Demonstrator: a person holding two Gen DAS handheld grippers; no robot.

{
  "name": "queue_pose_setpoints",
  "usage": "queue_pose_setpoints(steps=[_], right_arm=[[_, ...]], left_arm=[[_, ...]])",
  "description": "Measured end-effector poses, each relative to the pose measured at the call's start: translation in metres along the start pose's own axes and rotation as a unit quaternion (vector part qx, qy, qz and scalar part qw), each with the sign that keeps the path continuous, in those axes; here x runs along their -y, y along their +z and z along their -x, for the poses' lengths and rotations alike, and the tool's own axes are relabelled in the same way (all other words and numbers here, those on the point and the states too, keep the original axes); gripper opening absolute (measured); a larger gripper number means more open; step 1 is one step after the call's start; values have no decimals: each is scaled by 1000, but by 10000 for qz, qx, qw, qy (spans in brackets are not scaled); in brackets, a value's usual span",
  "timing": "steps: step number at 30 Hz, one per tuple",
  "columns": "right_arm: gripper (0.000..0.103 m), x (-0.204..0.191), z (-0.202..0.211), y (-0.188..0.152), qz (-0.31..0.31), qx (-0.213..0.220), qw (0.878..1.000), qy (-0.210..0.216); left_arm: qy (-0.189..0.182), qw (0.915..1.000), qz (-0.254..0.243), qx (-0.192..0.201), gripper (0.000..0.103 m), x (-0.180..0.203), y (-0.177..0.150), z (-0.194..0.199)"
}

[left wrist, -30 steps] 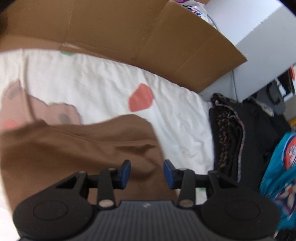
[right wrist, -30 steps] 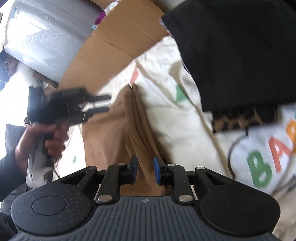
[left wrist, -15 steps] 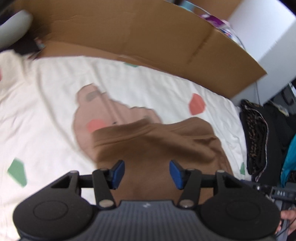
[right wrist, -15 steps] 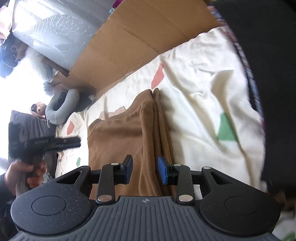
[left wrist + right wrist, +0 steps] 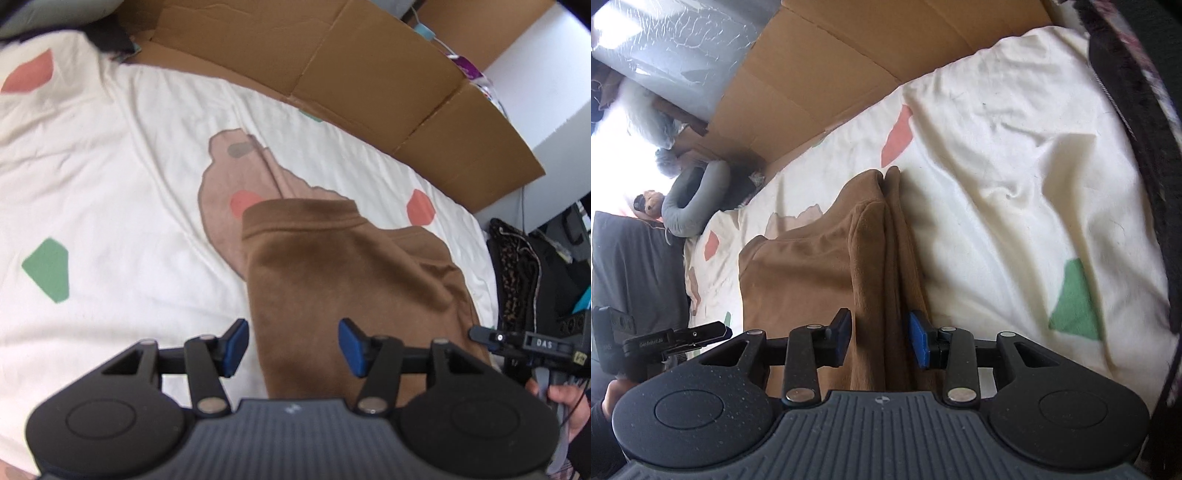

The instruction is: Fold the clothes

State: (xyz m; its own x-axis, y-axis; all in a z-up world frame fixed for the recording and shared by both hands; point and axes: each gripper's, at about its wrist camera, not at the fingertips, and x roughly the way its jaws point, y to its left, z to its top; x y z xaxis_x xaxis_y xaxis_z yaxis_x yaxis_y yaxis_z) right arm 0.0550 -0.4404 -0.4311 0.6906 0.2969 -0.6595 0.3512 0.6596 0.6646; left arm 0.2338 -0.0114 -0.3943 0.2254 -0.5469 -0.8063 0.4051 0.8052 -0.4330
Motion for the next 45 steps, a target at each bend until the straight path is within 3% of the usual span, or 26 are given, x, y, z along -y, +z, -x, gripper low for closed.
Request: queue_pose_setpoints(steps=[8, 9, 10, 11, 17, 24, 27, 29, 30, 41, 45], right_arm=[[38, 1, -23, 17, 19, -208, 9996, 175], [33, 2, -26, 20, 0, -205, 9996, 198], [15, 2, -28, 22, -9, -198, 9996, 195], [8, 2, -30, 24, -11, -202, 9997, 140], [5, 0, -21, 23, 123, -125, 9998, 48], [6, 5, -21, 21, 65, -180, 9998, 15], [12, 5, -30, 24, -52, -235, 9996, 159], [30, 2, -36, 28, -34, -203, 9995, 259], [33, 1, -38, 30, -22, -181, 9993, 325], [34, -4, -66, 69, -107, 56, 9981, 603], [34, -6, -75, 85, -82, 158, 9985, 524]], left_arm=[[-143, 9997, 200, -85, 57, -12, -6, -8], [-156, 9996, 218, -81, 56, -13, -7, -9], [-169, 9995, 236, -77, 56, -14, -7, -10], [-183, 9995, 254, -73, 56, -14, -7, -10], [-214, 9996, 183, -49, 57, -13, -4, -13], [-228, 9994, 209, -126, 57, -17, -5, -18], [-221, 9994, 201, -154, 57, -18, -4, -19], [-223, 9994, 195, -175, 57, -19, -3, -20], [-227, 9994, 191, -182, 57, -20, -3, -21], [-305, 9991, 116, -285, 57, -24, 5, -26], [-330, 9990, 98, -286, 57, -24, 9, -26]])
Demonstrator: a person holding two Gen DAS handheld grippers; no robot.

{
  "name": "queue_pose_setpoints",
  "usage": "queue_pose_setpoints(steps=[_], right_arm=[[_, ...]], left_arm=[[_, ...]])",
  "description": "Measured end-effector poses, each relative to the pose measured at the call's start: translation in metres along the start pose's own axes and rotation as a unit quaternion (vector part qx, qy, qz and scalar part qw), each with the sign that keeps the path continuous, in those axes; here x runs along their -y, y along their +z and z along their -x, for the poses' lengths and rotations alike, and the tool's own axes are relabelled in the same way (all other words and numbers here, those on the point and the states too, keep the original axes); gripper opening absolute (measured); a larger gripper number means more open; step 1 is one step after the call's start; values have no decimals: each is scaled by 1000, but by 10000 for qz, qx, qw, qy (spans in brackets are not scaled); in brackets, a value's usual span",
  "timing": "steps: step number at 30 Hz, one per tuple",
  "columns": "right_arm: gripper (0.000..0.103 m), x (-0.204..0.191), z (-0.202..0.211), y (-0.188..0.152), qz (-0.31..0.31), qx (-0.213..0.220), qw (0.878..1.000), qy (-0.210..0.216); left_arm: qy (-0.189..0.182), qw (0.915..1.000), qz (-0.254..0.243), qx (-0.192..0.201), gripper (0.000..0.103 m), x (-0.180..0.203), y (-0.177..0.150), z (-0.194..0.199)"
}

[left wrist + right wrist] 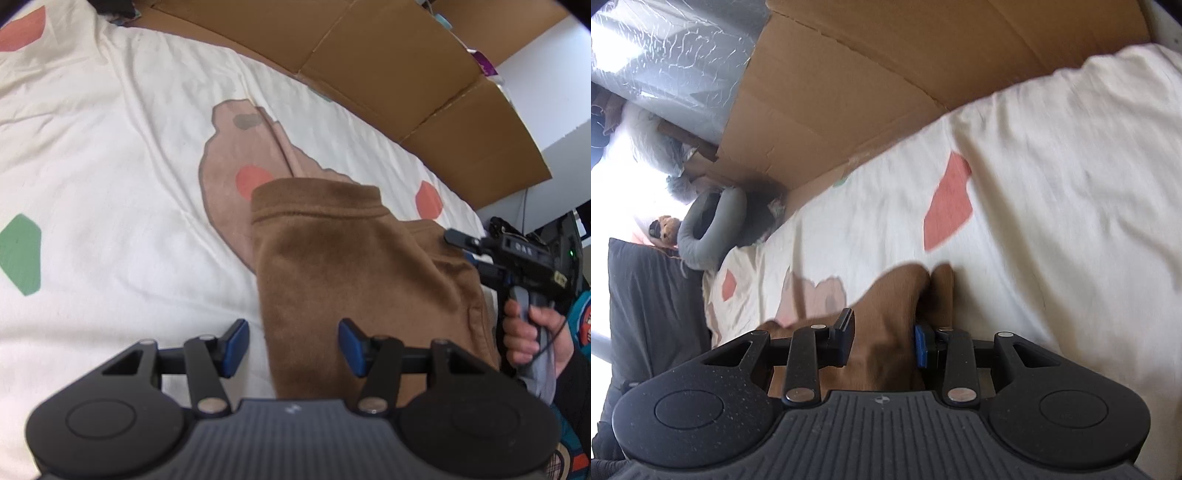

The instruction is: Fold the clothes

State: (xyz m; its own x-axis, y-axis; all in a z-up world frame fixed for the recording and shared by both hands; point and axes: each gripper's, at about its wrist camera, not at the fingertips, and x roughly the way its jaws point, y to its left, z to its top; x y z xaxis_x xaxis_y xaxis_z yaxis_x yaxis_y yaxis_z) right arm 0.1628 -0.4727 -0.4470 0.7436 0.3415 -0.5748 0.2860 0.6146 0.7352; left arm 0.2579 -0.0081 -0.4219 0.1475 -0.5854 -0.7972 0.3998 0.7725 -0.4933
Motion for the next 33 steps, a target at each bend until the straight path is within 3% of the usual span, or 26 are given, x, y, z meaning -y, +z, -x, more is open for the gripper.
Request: queue_pose_setpoints(steps=[3, 5, 12, 27, 33], right_arm=[[30, 1, -7, 9, -14, 94, 9998, -199], [4, -1, -11, 12, 86, 120, 9990, -416], [1, -10, -6, 6, 439, 305, 9950, -842], [2, -12, -1, 11, 578, 339, 9924, -1031], [9, -11, 12, 14, 366, 484, 9933, -987]], left_arm=[[-2, 10000, 11, 13, 57, -1, 3, 0], [5, 10000, 22, 23, 57, -1, 3, 1], [36, 10000, 15, 43, 57, 0, 2, 4], [127, 9998, 53, 170, 59, 1, -9, 7], [103, 9992, 94, 362, 59, -2, 0, 3]])
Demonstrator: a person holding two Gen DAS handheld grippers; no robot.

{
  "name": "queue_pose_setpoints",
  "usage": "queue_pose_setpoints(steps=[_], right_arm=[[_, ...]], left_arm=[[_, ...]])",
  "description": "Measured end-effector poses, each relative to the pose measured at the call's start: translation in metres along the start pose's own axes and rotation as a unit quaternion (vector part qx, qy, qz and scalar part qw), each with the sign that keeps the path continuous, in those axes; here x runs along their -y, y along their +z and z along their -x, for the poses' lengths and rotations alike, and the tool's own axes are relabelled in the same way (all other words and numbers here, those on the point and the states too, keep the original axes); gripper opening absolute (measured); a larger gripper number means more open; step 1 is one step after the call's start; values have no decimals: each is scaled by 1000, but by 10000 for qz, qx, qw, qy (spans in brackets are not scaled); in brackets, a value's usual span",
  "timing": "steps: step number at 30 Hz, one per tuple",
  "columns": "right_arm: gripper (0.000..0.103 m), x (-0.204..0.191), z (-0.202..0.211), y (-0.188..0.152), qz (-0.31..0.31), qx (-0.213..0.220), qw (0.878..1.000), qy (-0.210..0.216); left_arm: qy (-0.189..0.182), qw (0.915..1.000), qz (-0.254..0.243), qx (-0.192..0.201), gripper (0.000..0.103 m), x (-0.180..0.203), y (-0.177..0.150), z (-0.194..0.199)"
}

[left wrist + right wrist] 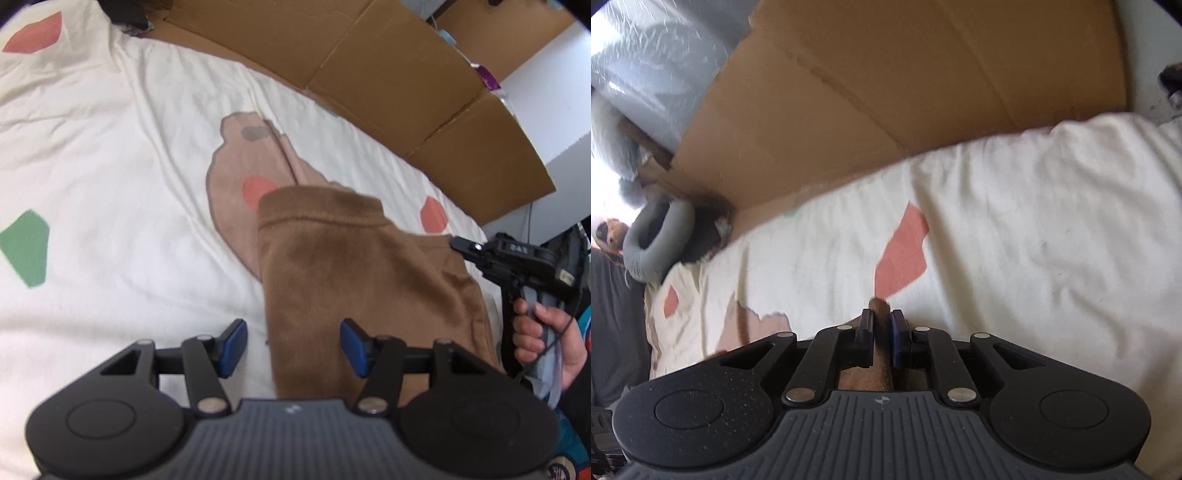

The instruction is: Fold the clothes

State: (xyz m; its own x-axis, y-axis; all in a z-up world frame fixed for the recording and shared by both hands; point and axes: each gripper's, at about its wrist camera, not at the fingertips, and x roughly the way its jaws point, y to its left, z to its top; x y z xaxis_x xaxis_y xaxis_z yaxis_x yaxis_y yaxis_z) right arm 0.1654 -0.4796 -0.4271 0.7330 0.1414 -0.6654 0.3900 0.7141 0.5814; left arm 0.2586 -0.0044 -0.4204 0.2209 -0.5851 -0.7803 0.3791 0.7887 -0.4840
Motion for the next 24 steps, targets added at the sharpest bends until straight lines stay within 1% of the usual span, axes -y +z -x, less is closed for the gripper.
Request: queue_pose_setpoints(steps=[3, 4, 5, 6, 7, 8, 12, 13, 14, 15, 17, 20, 23, 24], right_arm=[[10, -4, 13, 1, 141, 31, 9999, 9], [16, -6, 17, 0, 173, 28, 9998, 38], [34, -8, 22, -2, 202, 27, 9998, 64], [44, -10, 26, -4, 246, 40, 9997, 53], [49, -11, 30, -7, 298, 47, 9995, 22], [48, -13, 33, -10, 339, 35, 9994, 6], [49, -15, 41, -21, 394, -48, 9992, -81], [48, -16, 42, -24, 453, -100, 9988, -135], [49, -18, 42, -28, 535, -168, 9982, -223], [48, -19, 41, -31, 619, -241, 9973, -324], [48, -20, 36, -38, 784, -374, 9948, -526], [47, -22, 30, -48, 1030, -574, 9896, -828], [46, -20, 24, -51, 1139, -634, 9867, -974], [46, -22, 23, -51, 1178, -642, 9858, -1010]], left_arm=[[-17, 9999, 35, 124, 57, -1, 9, -3], [-35, 9998, 48, 178, 56, -2, 13, -3], [-48, 9997, 54, 238, 55, -3, 17, -3], [-61, 9995, 60, 298, 54, -3, 20, -3], [-74, 9993, 66, 357, 50, -4, 24, -3], [-88, 9991, 79, 419, 47, -5, 27, -2], [-152, 9970, 276, 705, 42, -11, 38, 1], [-177, 9967, 309, 734, 39, -13, 39, -1], [-202, 9968, 289, 712, 33, -14, 40, -4], [-189, 9972, 255, 671, 31, -14, 40, -8], [25, 9981, 218, 571, 31, -16, 39, -16], [78, 9978, 364, 540, 31, -23, 36, -23], [254, 9979, 241, 548, 31, -15, 35, -18], [298, 9979, 188, 541, 29, -11, 36, -14]])
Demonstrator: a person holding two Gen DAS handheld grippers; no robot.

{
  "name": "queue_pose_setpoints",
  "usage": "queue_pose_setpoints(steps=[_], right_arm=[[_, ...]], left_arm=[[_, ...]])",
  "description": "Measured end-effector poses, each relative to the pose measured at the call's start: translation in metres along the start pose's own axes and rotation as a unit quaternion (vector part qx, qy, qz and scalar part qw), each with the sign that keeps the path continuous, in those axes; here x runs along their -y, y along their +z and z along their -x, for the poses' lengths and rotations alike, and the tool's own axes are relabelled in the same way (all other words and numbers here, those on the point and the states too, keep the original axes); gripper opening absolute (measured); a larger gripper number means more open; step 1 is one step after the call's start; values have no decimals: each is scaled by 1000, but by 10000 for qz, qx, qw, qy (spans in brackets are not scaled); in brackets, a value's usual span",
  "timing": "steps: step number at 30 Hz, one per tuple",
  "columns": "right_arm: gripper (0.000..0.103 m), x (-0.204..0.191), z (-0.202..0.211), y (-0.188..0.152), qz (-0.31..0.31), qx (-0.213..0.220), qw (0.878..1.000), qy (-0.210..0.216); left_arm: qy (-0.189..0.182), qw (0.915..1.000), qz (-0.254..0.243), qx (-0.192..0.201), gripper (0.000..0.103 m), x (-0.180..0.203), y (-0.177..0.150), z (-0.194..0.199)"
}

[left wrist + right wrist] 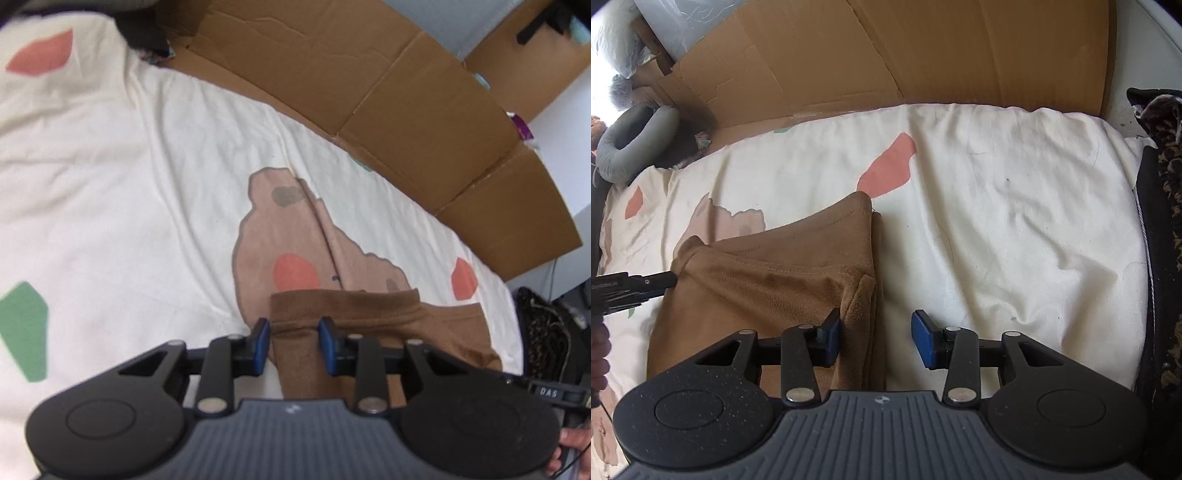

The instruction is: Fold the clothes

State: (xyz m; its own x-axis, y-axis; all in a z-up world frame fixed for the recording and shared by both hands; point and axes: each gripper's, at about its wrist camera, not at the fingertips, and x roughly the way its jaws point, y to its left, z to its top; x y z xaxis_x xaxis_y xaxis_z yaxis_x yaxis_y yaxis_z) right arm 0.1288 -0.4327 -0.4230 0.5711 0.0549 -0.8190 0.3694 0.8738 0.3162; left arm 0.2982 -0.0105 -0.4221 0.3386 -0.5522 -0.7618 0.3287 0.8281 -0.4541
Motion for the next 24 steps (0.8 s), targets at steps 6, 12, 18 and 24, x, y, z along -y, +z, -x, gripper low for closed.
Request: queue_pose_setpoints(steps=[6, 12, 18, 24], right_arm=[[46, -11, 25, 1, 234, 131, 9996, 32], [46, -3, 43, -11, -100, 337, 9993, 149], [28, 6, 46, -26, -76, 256, 9996, 92], [21, 2, 46, -27, 136, 253, 9996, 42]], left_arm=[[67, 9996, -262, 86, 37, 18, 6, 32], [93, 9992, -389, 75, 37, 32, -3, 41], [-232, 9966, -787, 43, 35, 60, -10, 30], [-417, 9915, -1230, -61, 31, 84, -13, 4]])
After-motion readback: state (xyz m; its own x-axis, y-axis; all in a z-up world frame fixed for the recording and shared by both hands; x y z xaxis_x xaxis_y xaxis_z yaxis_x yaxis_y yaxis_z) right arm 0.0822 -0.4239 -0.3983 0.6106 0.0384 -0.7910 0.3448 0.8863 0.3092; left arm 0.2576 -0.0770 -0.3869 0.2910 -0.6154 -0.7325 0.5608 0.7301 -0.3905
